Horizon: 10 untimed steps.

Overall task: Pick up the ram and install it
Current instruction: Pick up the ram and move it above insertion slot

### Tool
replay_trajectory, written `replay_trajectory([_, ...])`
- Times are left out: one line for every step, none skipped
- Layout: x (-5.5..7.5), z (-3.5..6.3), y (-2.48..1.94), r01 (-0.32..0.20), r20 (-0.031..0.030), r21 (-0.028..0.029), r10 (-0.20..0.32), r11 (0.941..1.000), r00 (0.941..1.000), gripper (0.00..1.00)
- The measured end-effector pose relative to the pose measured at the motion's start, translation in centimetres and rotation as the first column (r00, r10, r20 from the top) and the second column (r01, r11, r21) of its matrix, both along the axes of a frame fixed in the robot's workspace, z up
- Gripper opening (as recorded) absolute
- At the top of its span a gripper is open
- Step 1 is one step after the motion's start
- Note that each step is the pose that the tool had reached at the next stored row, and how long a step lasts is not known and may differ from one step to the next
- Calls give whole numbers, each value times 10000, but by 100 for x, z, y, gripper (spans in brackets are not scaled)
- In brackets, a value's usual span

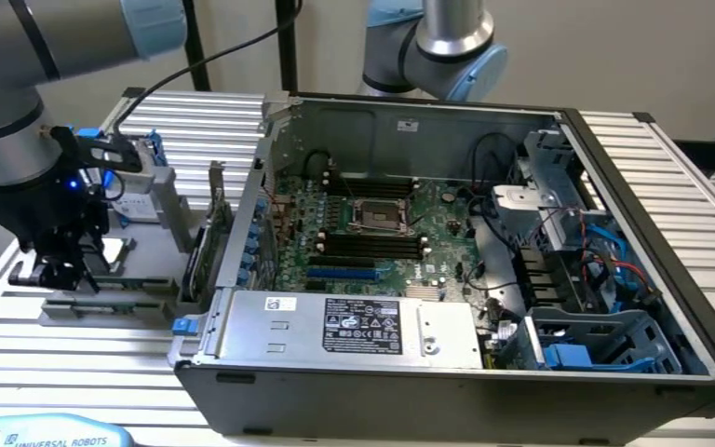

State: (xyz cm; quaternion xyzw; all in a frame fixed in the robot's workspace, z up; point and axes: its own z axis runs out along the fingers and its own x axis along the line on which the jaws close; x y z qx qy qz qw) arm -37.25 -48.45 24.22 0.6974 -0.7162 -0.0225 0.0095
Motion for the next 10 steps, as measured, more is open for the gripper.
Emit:
replay_trajectory([1, -18, -1, -34, 0, 0, 34, 10000, 10000, 36])
replay_trajectory([2, -36, -1, -68, 0, 0, 68, 10000, 10000, 36])
replay_trajectory([2, -55, -1, -105, 1, 1, 105, 9999, 9999, 36])
replay_trajectory([3, -73, -2, -139, 2, 1, 139, 9999, 9999, 36])
replay_trajectory([3, -91, -2, -171, 1, 1, 171, 9999, 9999, 36])
replay_trajectory([3, -108, -3, -199, 0, 0, 199, 9998, 9998, 36])
replay_trajectory([3, -127, -4, -228, 0, 0, 228, 9997, 9997, 36])
replay_trajectory([4, -145, -5, -256, 1, 0, 256, 9997, 9997, 36])
replay_trajectory([4, -165, -5, -287, 0, 0, 287, 9996, 9996, 36])
replay_trajectory([4, -182, -6, -314, 0, 0, 314, 9995, 9995, 36])
